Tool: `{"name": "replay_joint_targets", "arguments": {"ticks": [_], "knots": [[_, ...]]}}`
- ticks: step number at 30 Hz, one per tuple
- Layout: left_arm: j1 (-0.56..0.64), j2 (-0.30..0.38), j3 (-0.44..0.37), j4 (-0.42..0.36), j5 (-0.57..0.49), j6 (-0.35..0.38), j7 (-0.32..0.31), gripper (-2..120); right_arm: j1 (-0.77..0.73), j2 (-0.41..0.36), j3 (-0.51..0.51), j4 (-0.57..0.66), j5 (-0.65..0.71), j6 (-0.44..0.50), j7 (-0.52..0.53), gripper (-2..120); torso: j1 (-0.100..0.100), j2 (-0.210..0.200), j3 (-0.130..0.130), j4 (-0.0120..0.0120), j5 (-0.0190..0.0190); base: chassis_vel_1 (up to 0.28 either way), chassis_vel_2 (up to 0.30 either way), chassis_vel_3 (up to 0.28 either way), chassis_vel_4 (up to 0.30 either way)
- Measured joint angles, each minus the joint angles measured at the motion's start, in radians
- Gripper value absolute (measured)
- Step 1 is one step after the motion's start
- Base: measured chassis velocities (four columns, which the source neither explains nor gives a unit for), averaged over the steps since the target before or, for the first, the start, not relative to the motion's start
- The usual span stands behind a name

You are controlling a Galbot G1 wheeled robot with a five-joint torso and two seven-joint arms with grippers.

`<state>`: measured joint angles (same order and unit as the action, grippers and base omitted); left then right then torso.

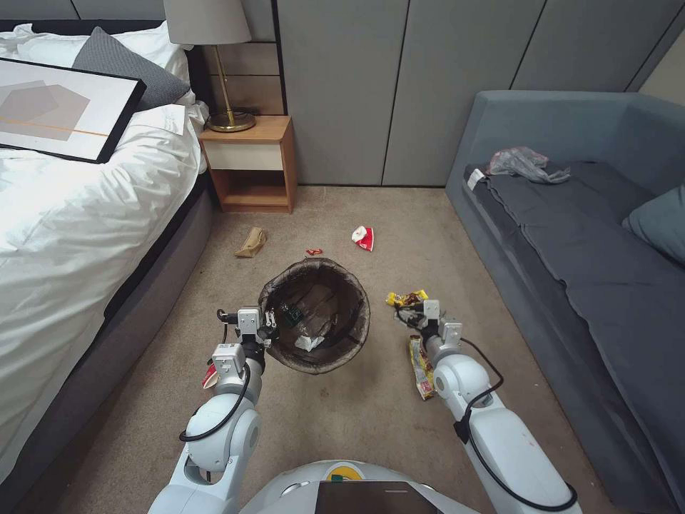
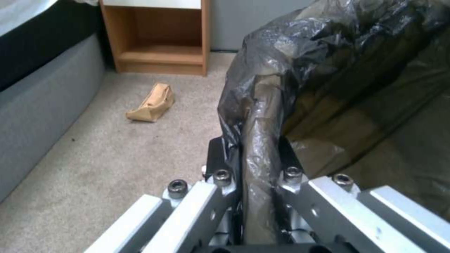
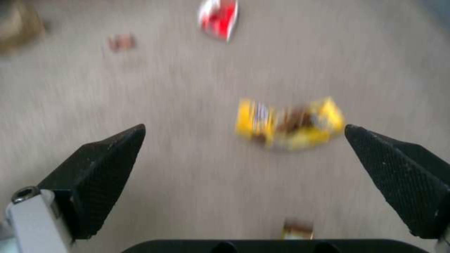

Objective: Pick up the trash bin, then pick up the garbage from the floor and place it into the trash bin.

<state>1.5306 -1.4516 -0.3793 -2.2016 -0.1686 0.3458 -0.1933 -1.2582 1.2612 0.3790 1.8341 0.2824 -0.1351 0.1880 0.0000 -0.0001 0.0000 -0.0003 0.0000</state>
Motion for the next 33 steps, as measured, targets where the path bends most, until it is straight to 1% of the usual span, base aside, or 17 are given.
{"name": "replay_joint_targets", "arguments": {"ticks": [2,3,4,7,8,12,13,16,17,20,23,33], "knots": [[0.004,0.000,-0.005,0.000,0.001,0.000,0.000,3,0.028,-0.010,-0.015,-0.057,0.091,-0.134,0.011,100,0.000,0.000,0.000,0.0002,0.0002,0.000,0.000,0.000,0.000],[0.004,0.001,-0.007,0.000,0.001,0.000,0.000,3,0.037,-0.012,-0.022,-0.082,0.112,-0.160,0.011,100,0.000,0.000,0.000,0.0003,0.0001,0.000,0.000,0.000,0.000],[0.004,0.001,-0.007,0.000,0.001,0.000,0.000,3,0.037,-0.012,-0.022,-0.082,0.112,-0.160,0.011,100,0.000,0.000,0.000,0.0003,0.0001,0.000,0.000,0.000,0.000],[0.002,0.001,-0.011,0.001,0.001,0.000,0.001,3,0.062,-0.018,-0.049,-0.181,0.153,-0.214,0.002,100,0.000,0.000,0.000,0.0004,0.0001,0.000,0.000,0.000,0.000],[0.002,0.001,-0.011,0.001,0.001,0.000,0.001,3,0.062,-0.018,-0.049,-0.181,0.153,-0.214,0.002,100,0.000,0.000,0.000,0.0004,0.0001,0.000,0.000,0.000,0.000],[-0.002,-0.002,-0.009,0.010,0.001,0.000,0.001,3,0.091,-0.020,-0.071,-0.310,0.145,-0.245,-0.016,100,0.000,0.000,0.000,0.0004,0.0001,0.000,0.000,0.000,0.000],[-0.002,-0.002,-0.009,0.010,0.001,0.000,0.001,3,0.091,-0.020,-0.071,-0.310,0.145,-0.245,-0.016,100,0.000,0.000,0.000,0.0004,0.0001,0.000,0.000,0.000,0.000],[-0.002,-0.004,-0.006,0.011,0.003,-0.002,0.001,3,0.081,-0.019,-0.073,-0.376,0.115,-0.245,-0.030,100,0.000,0.000,0.000,0.0003,0.0001,0.000,0.000,0.000,0.000],[-0.002,-0.004,-0.006,0.011,0.003,-0.002,0.001,3,0.081,-0.019,-0.073,-0.376,0.115,-0.245,-0.030,100,0.000,0.000,0.000,0.0003,0.0001,0.000,0.000,0.000,0.000],[0.001,-0.003,-0.007,0.010,0.003,-0.004,0.001,3,0.051,-0.014,-0.067,-0.423,0.069,-0.207,-0.038,100,0.000,0.000,0.000,0.0003,0.0001,0.000,0.000,0.000,0.000],[0.007,-0.001,-0.009,0.008,0.003,-0.007,0.001,3,0.041,-0.012,-0.054,-0.450,0.052,-0.182,-0.048,100,0.000,0.000,0.000,0.0003,0.0000,0.000,0.000,0.000,0.000],[0.011,-0.001,-0.008,0.003,0.008,-0.008,0.000,3,0.063,0.001,-0.040,-0.534,0.032,-0.145,-0.070,100,0.000,0.000,0.000,0.0004,0.0001,0.000,0.000,0.000,0.000]]}}
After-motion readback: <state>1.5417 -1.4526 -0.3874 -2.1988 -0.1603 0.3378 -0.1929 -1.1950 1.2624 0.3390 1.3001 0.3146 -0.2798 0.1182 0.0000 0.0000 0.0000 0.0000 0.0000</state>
